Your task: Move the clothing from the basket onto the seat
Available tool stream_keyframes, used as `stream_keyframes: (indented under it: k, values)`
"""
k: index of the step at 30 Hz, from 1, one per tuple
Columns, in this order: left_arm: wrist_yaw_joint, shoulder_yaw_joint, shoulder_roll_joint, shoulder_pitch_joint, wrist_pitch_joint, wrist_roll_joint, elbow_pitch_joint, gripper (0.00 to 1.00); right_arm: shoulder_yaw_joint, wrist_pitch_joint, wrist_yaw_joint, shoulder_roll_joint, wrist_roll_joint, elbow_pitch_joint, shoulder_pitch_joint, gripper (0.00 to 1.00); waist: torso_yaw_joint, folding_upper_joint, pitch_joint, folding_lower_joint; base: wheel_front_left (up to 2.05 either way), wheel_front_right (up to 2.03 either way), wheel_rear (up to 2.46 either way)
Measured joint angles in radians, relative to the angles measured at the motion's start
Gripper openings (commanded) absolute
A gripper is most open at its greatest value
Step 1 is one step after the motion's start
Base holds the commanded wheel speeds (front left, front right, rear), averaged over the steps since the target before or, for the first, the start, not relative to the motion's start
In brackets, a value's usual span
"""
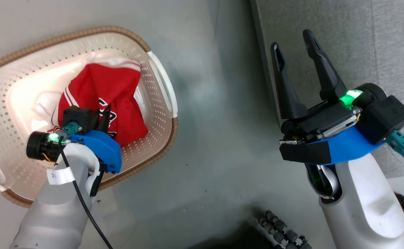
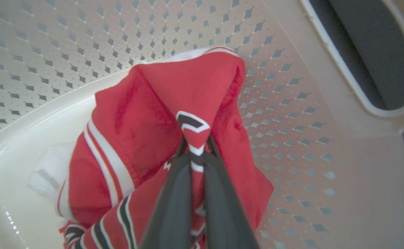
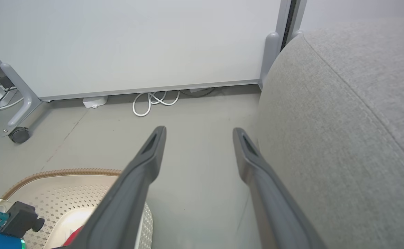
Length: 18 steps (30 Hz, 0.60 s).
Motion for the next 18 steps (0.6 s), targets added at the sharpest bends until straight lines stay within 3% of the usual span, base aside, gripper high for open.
stream_keyframes:
  k: [10,18]
  values:
    - [0.000,0.058,-0.048,0.108,0.000,-0.016,-0.091,0.00,0.019,0.019,0.000,-0.012,-0.002,0.054,0.041,1.00,0.025,0.0000,-0.180,-0.0001,0.00,0.00,0.00]
    - [0.000,0.029,-0.091,0.232,0.000,-0.033,-0.181,0.00,0.001,0.063,0.000,-0.032,0.000,0.093,0.111,1.00,0.073,0.0001,-0.380,-0.0003,0.00,0.00,0.00]
